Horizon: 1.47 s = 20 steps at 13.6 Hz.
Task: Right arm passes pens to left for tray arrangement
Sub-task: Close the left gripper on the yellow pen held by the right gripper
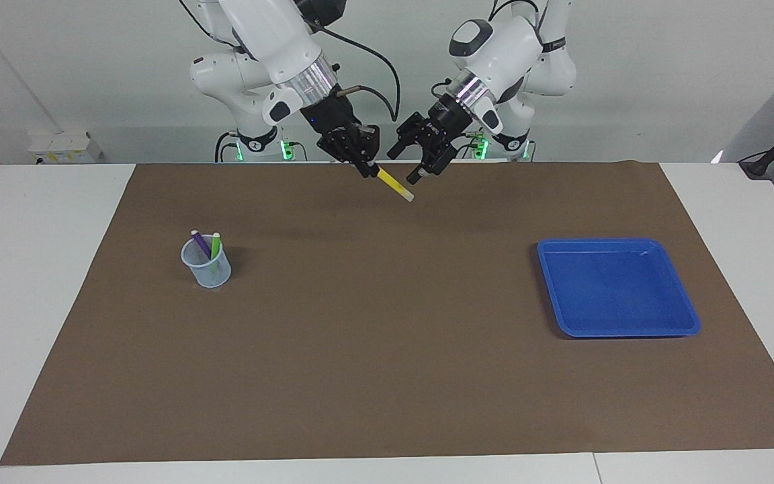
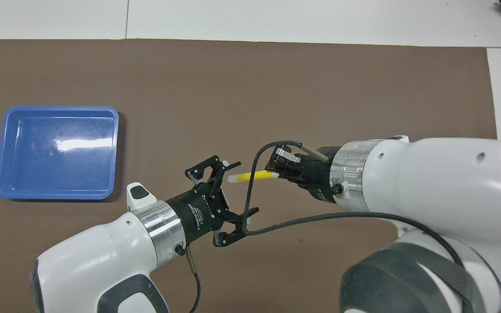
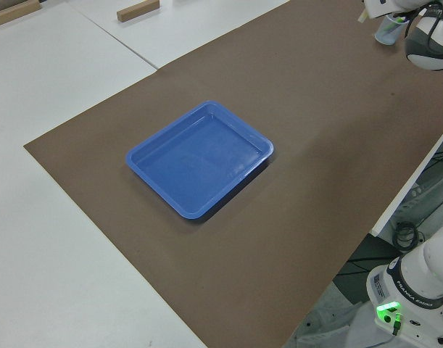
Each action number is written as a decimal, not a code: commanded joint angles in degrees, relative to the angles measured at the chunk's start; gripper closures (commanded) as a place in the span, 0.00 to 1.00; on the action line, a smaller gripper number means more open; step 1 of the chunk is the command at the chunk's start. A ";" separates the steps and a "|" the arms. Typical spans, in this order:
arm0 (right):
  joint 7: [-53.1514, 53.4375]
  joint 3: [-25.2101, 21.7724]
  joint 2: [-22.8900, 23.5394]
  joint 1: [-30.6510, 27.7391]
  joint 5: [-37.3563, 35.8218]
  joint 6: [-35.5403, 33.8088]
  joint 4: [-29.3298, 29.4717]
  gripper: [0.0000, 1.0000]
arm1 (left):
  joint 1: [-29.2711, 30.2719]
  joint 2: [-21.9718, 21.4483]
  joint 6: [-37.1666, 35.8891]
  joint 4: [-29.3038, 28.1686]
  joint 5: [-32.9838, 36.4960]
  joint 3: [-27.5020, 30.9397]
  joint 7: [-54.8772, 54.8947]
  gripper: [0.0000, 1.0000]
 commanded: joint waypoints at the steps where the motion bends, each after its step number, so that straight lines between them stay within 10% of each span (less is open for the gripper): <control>1: 0.46 -0.17 -3.04 1.00 1.46 0.95 -4.10 1.00 | -1.80 2.36 3.61 2.14 -2.85 0.41 0.07 0.01; 6: 0.37 0.09 -3.92 1.27 1.37 1.66 -5.78 1.00 | -2.76 2.55 2.75 2.41 -2.95 0.41 1.39 0.21; 20: 0.20 0.18 -3.83 1.27 1.37 2.89 -5.78 1.00 | -2.15 -0.79 -2.52 0.12 -2.95 0.50 2.89 0.27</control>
